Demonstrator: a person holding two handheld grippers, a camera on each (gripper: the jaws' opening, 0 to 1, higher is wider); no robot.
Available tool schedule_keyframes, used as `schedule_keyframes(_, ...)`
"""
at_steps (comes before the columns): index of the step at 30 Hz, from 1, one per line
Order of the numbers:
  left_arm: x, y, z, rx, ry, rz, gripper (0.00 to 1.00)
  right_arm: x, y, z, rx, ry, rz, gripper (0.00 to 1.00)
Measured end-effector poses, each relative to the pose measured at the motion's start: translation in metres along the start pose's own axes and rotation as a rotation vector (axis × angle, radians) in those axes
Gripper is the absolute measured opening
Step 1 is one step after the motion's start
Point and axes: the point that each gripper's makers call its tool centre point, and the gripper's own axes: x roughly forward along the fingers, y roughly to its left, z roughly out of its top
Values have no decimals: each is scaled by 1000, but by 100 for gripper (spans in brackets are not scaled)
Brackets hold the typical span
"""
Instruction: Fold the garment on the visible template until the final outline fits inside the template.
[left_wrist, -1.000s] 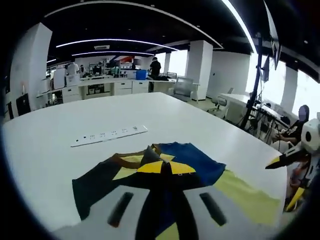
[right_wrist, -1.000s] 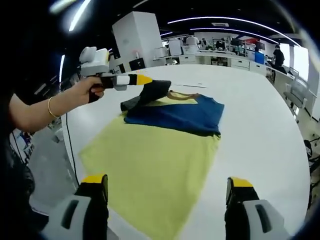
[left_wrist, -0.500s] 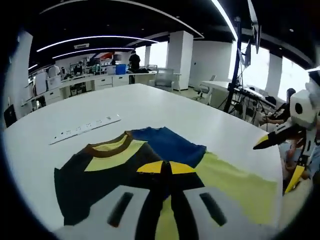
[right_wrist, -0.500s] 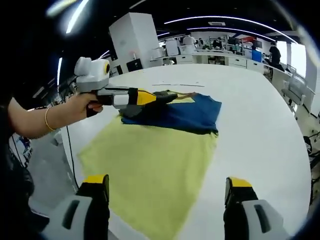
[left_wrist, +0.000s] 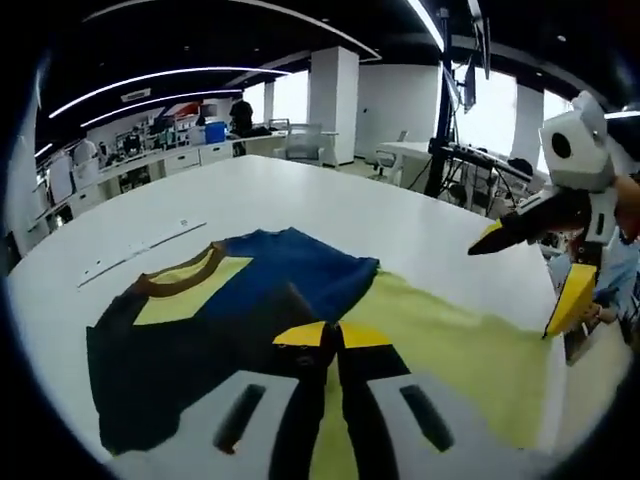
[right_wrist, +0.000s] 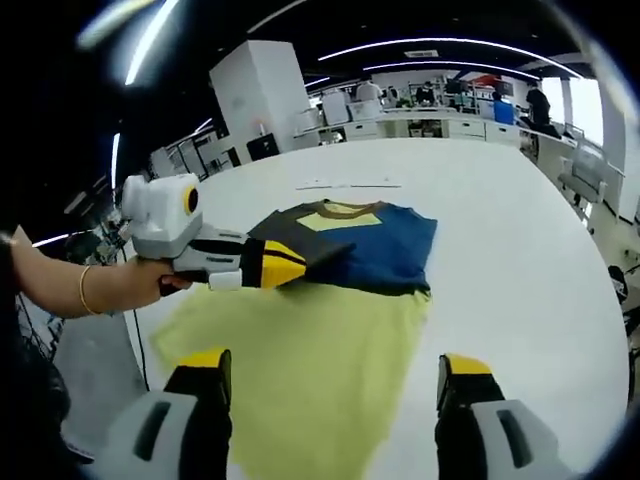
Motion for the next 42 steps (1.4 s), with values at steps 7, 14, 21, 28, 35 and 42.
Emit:
schedule_keyframes(7,-10,10,6,-26,-34,35,28,14,0,18,5,-21,22,80)
schedule_keyframes(14,-35,35,8,-18,-48,106,51,29,-2,41,-7,-40,34,72)
schedule_keyframes(21,-70,73,-12,-21,-19,211,65,55,1,58,-38,-29,66,65)
schedule_keyframes(28,-96,106,-32,-49,-8,295,74,80,2,66,-65,-2,92,61)
schedule_keyframes(35,-112,131,-46,-60,19,342,67,103,-2,74,-85,17,114,57)
schedule_keyframes(42,-120,152,-60,-32,65,377,50,126,-5,71,-46,41,141,47)
